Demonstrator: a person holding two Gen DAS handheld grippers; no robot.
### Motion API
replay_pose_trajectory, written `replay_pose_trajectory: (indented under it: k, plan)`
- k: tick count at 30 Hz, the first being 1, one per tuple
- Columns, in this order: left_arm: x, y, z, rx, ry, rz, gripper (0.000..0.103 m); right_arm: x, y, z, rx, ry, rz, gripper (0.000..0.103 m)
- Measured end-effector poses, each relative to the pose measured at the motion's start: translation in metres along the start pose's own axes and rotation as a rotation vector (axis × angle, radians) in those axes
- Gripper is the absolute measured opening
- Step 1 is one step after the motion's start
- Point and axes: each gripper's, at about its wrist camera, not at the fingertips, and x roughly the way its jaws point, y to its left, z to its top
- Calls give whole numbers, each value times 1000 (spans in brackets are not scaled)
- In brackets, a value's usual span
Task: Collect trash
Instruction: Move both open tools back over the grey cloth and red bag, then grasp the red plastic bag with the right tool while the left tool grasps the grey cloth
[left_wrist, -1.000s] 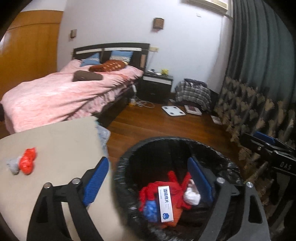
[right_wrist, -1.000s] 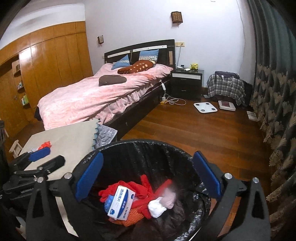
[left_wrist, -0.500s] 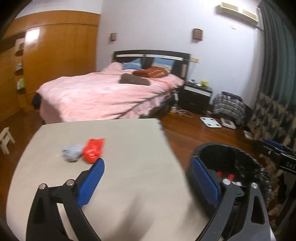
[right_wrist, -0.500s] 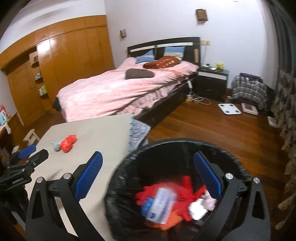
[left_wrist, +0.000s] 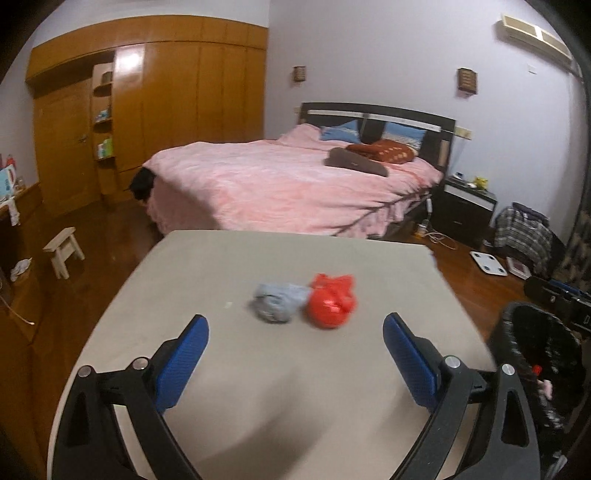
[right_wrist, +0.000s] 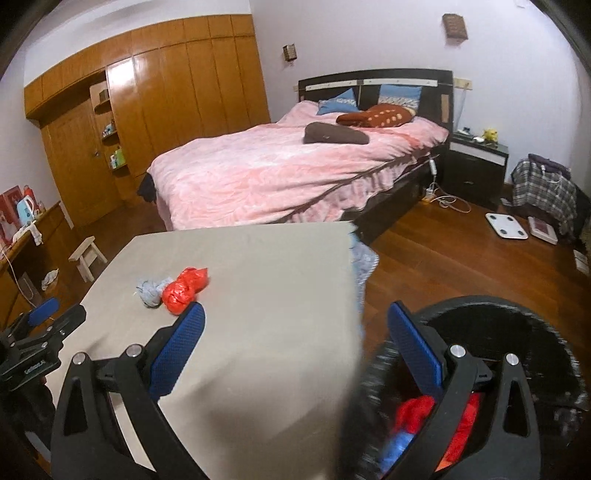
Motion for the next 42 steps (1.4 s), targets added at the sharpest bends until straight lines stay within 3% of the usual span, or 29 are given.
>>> replay_pose_trajectory:
  k: [15, 30, 31, 33, 35, 37, 38, 42]
  plan:
    - [65, 73, -17, -32, 60, 46, 94, 124, 93, -12, -81, 115, 49, 96]
    - [80, 115, -26, -121, 92, 53, 94, 185, 150, -15, -165, 233, 81, 94]
    - [80, 114, -26, -120, 91, 53, 94, 187, 152, -16, -167, 244, 87, 91]
    - [80, 114, -26, -119, 92, 52, 94, 191, 153, -17, -172, 262, 102, 72]
    - [82, 115, -25, -113, 95, 53, 94, 193, 153, -18, -169, 277, 117, 67]
    - [81, 113, -25, -106, 98, 55, 94, 192, 151, -18, -157, 279, 141, 55]
    - [81, 112, -24, -103, 99, 55, 94, 193, 151, -17, -157, 281, 143, 45]
    - [83, 104, -20, -90, 98, 52, 94, 188, 143, -15, -158, 275, 162, 40]
